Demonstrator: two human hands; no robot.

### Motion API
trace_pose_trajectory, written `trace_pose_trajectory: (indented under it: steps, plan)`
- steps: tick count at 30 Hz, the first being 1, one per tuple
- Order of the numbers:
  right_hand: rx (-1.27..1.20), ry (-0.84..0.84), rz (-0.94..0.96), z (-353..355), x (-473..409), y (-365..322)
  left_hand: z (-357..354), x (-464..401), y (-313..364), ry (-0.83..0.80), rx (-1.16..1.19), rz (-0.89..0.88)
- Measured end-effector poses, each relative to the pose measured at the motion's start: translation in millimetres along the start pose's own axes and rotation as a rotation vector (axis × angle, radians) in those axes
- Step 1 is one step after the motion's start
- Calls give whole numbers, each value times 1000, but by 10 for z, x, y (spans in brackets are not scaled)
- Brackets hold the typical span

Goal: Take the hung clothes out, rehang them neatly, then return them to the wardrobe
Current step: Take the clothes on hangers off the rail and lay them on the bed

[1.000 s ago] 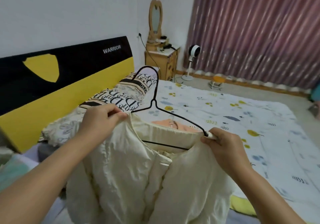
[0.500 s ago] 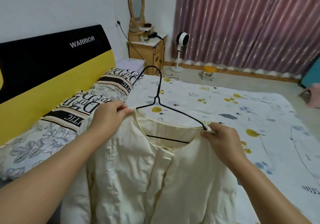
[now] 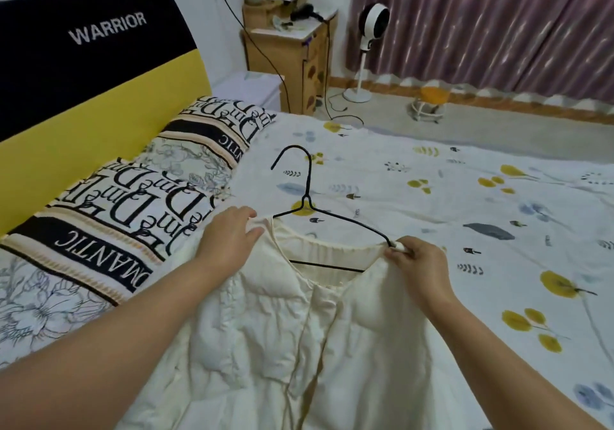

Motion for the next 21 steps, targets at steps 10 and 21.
trace_pose_trajectory:
  steps: [10,21]
  plan:
    - [87,-69,-126,-920,-871,1240,-2200,169,-253,-630,-273,-26]
    - [586,-392,-76,-1736,-482,1722,-2773,219,-372,-736,-270,2]
Point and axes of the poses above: each hand's wrist, its own x-axis away from the middle knuckle, its own z-axis out of the back of the hand, y = z × x, the point moved 8 cm from there along -x, towards the middle knuckle, and after that the axes turned 12 degrees about -x, right-handed, at the moved point
